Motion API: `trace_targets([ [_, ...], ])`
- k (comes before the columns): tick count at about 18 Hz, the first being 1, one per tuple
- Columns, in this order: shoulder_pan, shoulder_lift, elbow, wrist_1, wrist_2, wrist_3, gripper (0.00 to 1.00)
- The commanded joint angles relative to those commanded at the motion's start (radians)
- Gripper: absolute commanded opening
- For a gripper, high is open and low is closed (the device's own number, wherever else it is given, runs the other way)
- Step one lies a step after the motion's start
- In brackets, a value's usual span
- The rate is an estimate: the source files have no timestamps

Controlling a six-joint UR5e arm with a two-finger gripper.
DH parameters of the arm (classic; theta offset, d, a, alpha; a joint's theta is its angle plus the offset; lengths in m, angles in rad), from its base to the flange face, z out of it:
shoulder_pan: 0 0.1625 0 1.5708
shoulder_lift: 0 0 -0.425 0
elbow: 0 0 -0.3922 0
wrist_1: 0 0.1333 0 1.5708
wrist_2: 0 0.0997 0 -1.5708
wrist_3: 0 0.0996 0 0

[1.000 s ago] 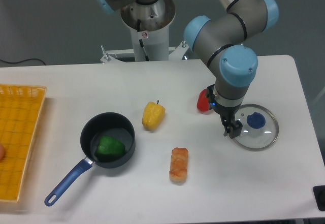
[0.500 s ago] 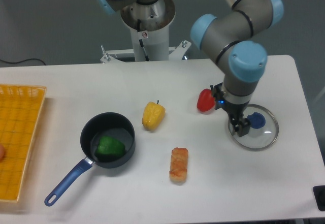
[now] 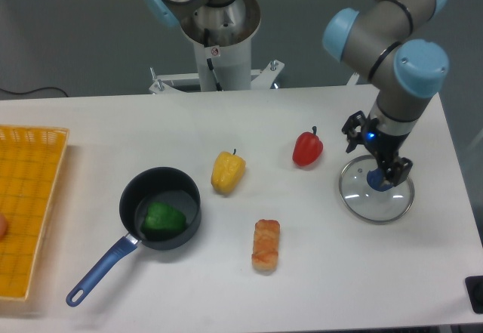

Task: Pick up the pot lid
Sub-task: 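Open the gripper and align it above the blue knob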

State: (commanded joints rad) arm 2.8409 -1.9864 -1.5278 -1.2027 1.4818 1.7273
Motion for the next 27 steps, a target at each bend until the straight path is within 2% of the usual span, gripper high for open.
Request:
trace_targets([
  [2, 0.0, -0.02, 0.0, 0.038, 0.026, 0.002, 1.0],
  [7, 0.012, -0.074, 0.003, 0.075, 0.192, 0.002, 1.0],
  [10, 0.022, -0.092, 0.002, 0.078, 0.192, -0.012, 1.0],
  [14, -0.001, -0.13, 0.011, 0.152, 0.193, -0.017, 1.0],
  [20, -0.023, -0.164, 0.023, 0.155, 0.19, -0.023, 1.0],
  [27, -0.038, -0.172, 0.011, 0.153, 0.19, -0.023, 1.0],
])
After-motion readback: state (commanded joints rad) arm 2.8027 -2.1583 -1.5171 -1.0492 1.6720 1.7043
